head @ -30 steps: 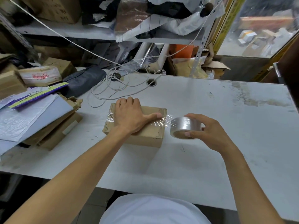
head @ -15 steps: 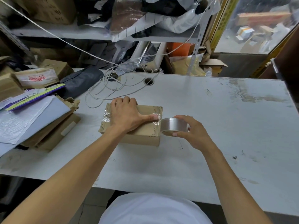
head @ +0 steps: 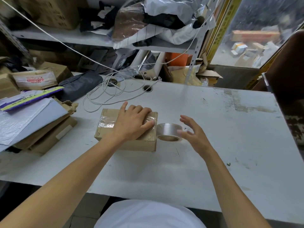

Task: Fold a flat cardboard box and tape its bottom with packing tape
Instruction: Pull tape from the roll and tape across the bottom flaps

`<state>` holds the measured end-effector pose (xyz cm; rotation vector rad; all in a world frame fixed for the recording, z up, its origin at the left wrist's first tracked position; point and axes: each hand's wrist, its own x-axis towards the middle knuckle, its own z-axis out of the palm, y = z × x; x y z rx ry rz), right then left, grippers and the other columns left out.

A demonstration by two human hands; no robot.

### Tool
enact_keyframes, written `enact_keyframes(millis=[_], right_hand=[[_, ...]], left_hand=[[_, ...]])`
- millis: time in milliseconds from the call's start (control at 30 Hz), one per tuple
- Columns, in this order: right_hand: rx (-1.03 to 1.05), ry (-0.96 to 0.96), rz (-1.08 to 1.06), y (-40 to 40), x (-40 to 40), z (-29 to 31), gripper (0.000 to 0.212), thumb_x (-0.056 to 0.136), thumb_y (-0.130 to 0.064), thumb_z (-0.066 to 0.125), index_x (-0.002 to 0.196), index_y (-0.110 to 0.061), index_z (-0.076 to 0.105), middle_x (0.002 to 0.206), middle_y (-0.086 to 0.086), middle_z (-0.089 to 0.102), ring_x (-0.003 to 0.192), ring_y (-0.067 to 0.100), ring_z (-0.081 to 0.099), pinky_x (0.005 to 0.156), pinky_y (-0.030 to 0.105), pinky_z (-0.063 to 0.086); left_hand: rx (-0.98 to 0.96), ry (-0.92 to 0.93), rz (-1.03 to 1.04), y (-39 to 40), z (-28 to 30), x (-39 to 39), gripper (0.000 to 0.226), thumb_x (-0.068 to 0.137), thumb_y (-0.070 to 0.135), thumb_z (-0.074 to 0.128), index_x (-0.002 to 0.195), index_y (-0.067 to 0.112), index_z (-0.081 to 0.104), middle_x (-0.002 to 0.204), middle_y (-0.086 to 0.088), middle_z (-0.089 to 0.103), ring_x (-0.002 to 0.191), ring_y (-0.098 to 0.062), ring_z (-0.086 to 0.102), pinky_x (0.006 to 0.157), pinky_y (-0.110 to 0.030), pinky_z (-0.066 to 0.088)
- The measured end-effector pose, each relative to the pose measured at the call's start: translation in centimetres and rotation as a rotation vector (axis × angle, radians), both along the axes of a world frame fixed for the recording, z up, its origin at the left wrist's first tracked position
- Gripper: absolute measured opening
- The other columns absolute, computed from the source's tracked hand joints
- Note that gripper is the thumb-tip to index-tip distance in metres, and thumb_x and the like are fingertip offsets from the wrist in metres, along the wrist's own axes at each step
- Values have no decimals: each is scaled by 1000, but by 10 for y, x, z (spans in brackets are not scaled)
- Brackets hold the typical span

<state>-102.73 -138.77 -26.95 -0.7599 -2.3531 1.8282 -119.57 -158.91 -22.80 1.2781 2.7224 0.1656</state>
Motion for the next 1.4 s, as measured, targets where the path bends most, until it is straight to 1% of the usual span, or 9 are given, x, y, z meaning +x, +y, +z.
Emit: enact_keyframes(millis=[133,300,433,533,667,767,967,1200,1400], right_hand=[[235,-218,-479,32,-3,-19,20,93,-23,60,108,-13,67,103,3,69,98,20,63,78,25,42],[329,-583,-336,39,-38,-55,31,85,-41,65,82,-10,59,82,10,59,81,30,60,60,28,38],[348,-627,-312,31,-53,-77,41,85,-36,68,108,-3,58,107,15,64,99,34,64,67,32,42],[338,-547,-316,33,-52,-69,31,95,-37,56,99,-7,50,98,14,59,87,31,59,64,32,41],[134,-141,-406,16,-42,-14,17,95,-25,59,88,-13,49,85,4,62,72,21,69,64,33,53],[59,8,-283,-21,-33,25,7,93,-20,61,91,-16,55,78,3,66,56,15,66,54,26,53],[-28,47,-215,-59,-26,28,9,90,-13,64,97,-16,60,76,4,70,52,16,64,53,30,56],[-62,60,-175,-59,-27,26,10,89,-16,67,98,-17,63,72,1,69,61,9,63,55,18,50],[-6,38,-142,-59,-24,23,9,85,-28,69,92,-26,63,74,4,70,74,26,67,71,46,59]], left_hand=[[4,25,7,-3,-2,-4,70,87,76,19,129,31,52,122,2,60,118,-22,52,114,-46,23],[20,46,-10,-4,-3,-9,73,85,77,19,126,29,56,118,2,63,113,-22,54,108,-43,28],[33,36,-15,-8,-1,-11,74,84,78,20,126,29,57,114,3,64,109,-23,56,103,-41,30],[13,28,-11,-10,-2,-12,73,84,78,19,127,31,55,114,5,62,108,-21,55,100,-40,32],[-5,23,-12,-9,-2,-12,72,85,77,18,127,31,53,114,5,61,107,-20,53,98,-41,32],[-4,26,-12,-9,-2,-12,71,85,76,17,127,31,53,113,5,61,106,-21,53,97,-41,33],[-8,38,-14,-10,-4,-11,70,87,75,19,127,30,54,112,5,62,105,-21,53,96,-42,34],[-5,41,-13,-10,-3,-10,69,88,75,18,128,30,52,113,5,61,104,-21,53,96,-41,33],[-6,34,-7,-10,-3,-10,70,86,75,17,128,30,52,113,5,61,106,-21,53,97,-41,33]])
